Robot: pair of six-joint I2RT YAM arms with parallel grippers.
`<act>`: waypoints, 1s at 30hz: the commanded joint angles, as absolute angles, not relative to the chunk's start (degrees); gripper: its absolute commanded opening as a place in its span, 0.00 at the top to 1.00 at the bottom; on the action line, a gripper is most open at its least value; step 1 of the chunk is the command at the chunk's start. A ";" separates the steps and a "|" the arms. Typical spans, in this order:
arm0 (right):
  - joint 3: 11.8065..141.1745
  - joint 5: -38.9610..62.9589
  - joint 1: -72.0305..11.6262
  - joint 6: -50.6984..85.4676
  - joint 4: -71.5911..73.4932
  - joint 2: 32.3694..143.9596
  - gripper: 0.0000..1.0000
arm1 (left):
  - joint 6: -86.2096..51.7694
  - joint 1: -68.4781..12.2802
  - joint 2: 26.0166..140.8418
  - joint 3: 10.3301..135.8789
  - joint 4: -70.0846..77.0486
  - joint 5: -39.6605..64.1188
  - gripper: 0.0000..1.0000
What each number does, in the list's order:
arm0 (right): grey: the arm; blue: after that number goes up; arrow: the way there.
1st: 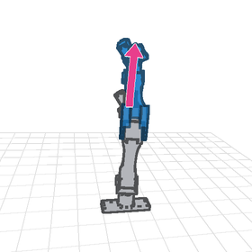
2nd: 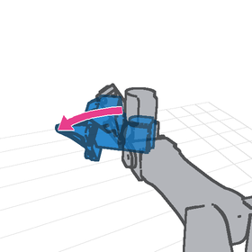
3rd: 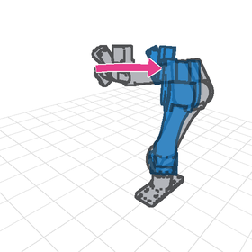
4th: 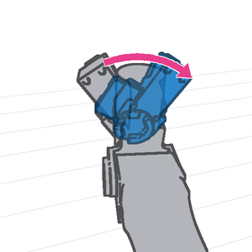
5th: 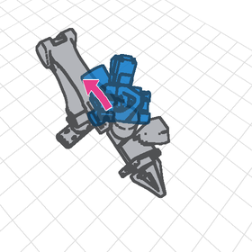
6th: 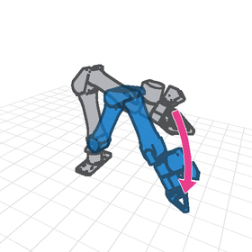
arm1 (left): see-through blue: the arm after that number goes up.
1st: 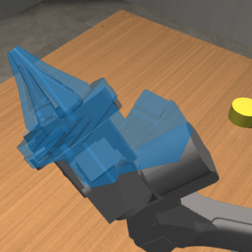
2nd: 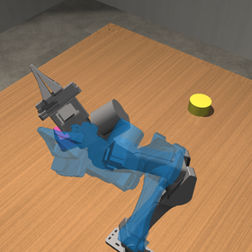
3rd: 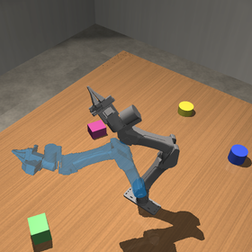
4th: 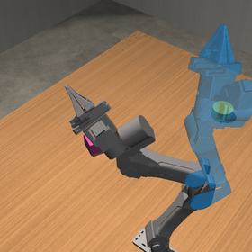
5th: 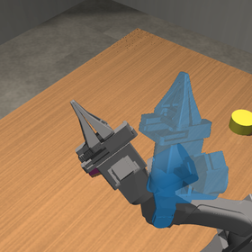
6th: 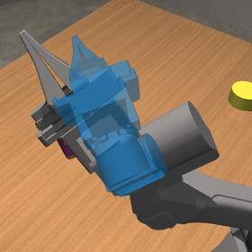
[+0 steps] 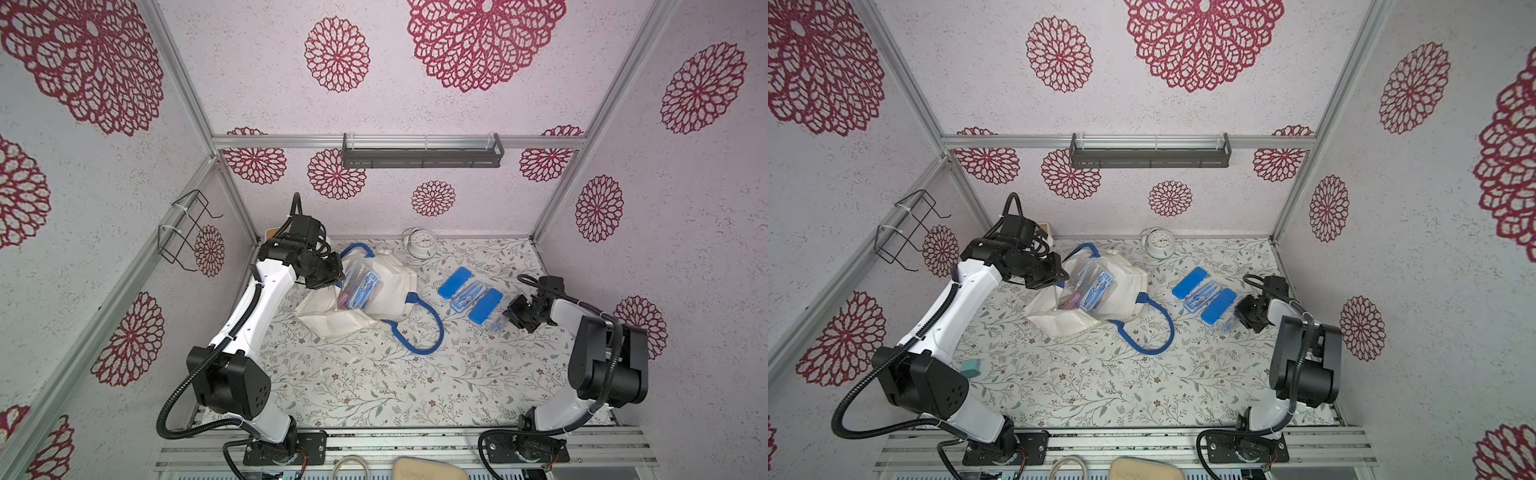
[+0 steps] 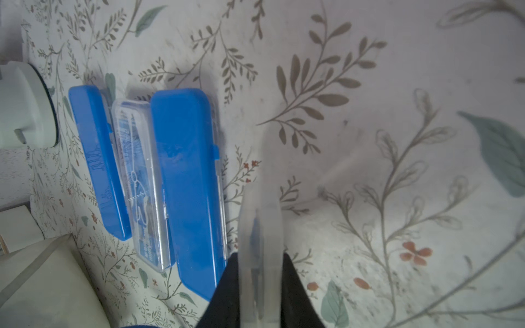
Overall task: Take out the compass set from the canvas bag
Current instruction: Place the compass set at the center of the board.
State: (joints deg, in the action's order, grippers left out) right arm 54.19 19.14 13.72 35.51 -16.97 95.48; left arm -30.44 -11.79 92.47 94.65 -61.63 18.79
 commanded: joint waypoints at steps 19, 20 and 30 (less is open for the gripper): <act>53.68 17.99 11.21 43.86 -17.26 79.21 0.36 | -31.83 -11.45 90.62 94.75 -60.82 20.90 1.00; 54.04 17.78 9.05 45.03 -17.23 78.35 0.38 | -31.88 -11.51 90.68 94.76 -60.82 20.92 1.00; 57.96 12.90 -22.21 64.68 -4.54 81.55 0.58 | -32.26 -12.02 90.66 94.66 -60.69 20.75 1.00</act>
